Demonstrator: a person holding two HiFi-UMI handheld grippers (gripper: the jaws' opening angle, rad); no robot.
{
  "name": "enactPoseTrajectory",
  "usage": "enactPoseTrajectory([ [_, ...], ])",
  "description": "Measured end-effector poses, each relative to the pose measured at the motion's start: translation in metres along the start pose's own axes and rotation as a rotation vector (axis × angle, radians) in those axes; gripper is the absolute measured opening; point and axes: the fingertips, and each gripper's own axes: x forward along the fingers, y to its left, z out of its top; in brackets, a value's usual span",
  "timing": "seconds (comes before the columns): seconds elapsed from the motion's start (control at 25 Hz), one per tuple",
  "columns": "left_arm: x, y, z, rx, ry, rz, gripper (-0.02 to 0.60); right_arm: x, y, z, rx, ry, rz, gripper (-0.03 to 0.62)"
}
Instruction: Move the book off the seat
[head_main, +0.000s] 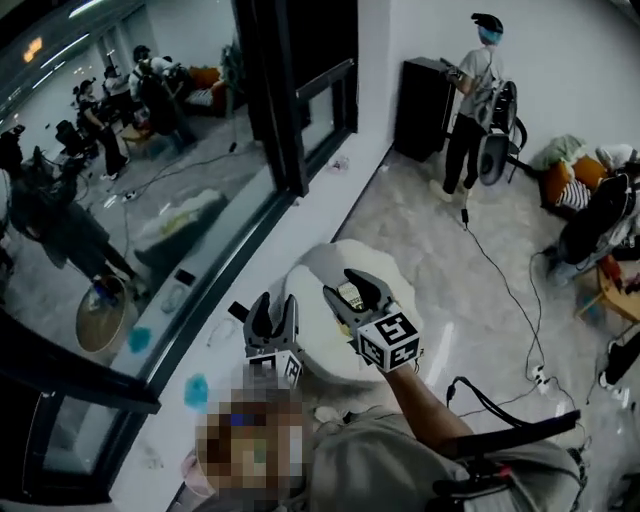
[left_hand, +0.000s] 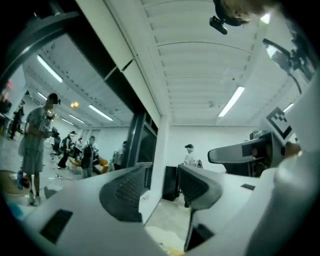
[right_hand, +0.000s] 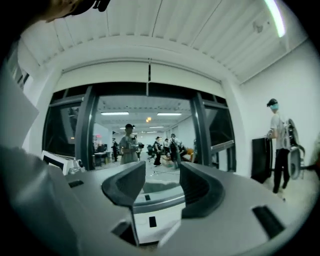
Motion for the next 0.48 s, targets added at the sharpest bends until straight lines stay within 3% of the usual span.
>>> enactPoseTrajectory([
  [0.2,0.021,-0.058,-0.018,-0.021,0.041,-0.139,0.221,-0.045,-0.047,-0.001,0.014,0.014,-0.132,0.222],
  [0.32,0.023,-0.059,-0.017,-0.025,0.051,-0.137,0.221,-0.047,-0.058,-0.002,0.03,0.028,-0.147,0.222],
  [0.48,0.03,-0.044,-0.011,-0.013,0.053,-0.094,0.221,-0.027,-0.074,-0.017,0.044,0.039,-0.094,0.222],
])
